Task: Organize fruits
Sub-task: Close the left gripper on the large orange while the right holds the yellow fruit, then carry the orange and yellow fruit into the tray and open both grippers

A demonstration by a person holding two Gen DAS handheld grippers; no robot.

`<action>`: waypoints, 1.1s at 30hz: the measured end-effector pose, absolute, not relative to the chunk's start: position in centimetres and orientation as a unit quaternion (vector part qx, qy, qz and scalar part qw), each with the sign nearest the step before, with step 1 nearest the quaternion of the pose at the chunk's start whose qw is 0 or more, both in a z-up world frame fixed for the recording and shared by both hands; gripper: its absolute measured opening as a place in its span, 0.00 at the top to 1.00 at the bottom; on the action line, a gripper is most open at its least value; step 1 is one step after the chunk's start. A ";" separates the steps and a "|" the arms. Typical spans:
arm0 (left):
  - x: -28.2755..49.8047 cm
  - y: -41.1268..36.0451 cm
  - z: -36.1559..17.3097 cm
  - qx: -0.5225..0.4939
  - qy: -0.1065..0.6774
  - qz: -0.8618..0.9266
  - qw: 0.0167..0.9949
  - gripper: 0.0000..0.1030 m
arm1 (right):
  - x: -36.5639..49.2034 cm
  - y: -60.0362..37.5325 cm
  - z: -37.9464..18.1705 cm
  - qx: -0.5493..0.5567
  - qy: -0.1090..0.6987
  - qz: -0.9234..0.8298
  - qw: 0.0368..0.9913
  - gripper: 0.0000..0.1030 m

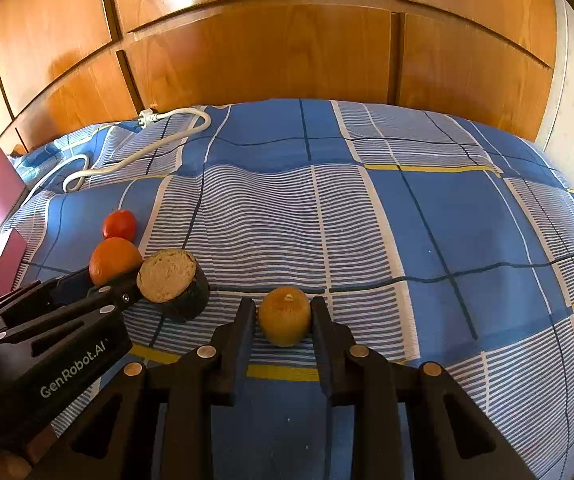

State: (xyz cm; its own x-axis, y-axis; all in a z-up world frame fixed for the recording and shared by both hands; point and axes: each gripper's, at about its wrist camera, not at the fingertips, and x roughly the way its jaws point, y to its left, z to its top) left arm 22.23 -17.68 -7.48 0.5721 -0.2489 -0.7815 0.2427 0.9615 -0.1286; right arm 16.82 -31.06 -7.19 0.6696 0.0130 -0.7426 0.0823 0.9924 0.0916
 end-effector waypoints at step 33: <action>13.4 -12.8 -5.4 -0.004 0.456 -0.105 0.884 0.66 | 16.3 -29.7 -6.8 0.007 0.417 -0.027 0.908 0.74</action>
